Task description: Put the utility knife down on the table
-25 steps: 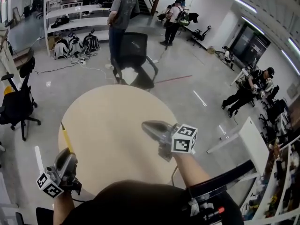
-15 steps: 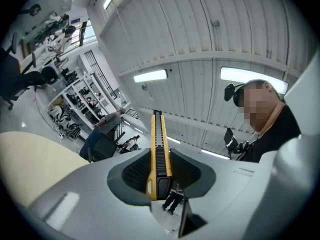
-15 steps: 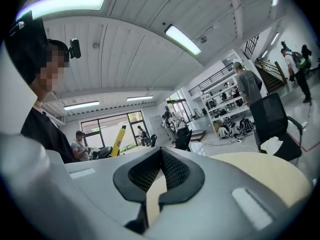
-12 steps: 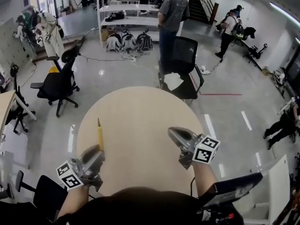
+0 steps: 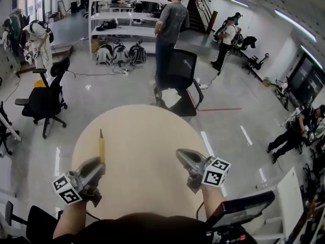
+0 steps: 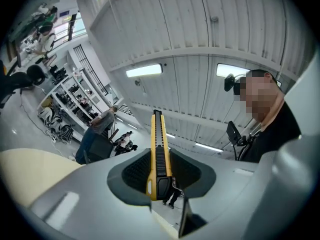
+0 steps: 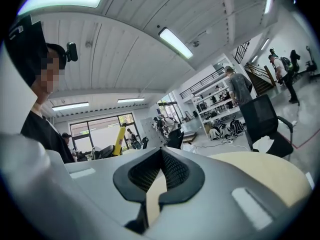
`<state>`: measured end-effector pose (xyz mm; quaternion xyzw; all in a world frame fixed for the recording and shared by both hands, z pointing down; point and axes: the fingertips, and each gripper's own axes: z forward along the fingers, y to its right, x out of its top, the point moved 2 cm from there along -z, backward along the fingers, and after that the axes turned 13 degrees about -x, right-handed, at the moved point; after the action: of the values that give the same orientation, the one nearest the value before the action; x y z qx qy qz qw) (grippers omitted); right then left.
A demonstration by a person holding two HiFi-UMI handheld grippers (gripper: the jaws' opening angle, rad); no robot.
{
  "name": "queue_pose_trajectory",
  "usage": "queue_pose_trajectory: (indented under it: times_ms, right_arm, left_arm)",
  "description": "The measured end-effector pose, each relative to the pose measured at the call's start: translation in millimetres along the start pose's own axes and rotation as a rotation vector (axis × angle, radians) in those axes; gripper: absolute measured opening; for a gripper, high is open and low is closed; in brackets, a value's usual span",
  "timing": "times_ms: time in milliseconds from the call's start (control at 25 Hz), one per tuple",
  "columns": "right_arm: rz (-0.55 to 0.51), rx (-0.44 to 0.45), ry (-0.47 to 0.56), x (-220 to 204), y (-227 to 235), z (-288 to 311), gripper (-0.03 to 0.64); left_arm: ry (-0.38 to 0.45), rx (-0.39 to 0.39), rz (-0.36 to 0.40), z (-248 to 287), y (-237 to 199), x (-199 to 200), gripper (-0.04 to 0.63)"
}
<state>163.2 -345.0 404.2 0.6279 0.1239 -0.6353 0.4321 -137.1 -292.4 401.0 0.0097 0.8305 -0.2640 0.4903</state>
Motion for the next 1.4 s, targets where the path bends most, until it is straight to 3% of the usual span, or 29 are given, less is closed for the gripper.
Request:
queue_pose_trajectory:
  times_ms: [440,680,880,1200,1400]
  right_arm:
    - [-0.035,-0.011,0.019,29.9,58.9,49.5,0.014]
    - [-0.056,-0.039,0.058,51.5,110.7,75.8,0.015]
    - [-0.063,-0.065,0.094,66.8,155.6,102.1,0.014]
    - [-0.111,-0.107,0.116,89.2,226.7,160.0,0.014]
    - [-0.124,-0.116,0.101,78.4,267.2,200.1,0.015]
  left_arm:
    - [-0.098,0.11,0.128,17.3,-92.4,41.5,0.117]
    - [-0.16,0.121,0.178,51.2,-150.2,60.6,0.117]
    - [-0.257,0.119,0.219,78.9,-209.6,66.6,0.117]
    - [-0.412,0.137,0.26,122.0,-318.0,60.1,0.117]
    - [-0.513,0.121,0.252,139.8,-385.2,23.0,0.117]
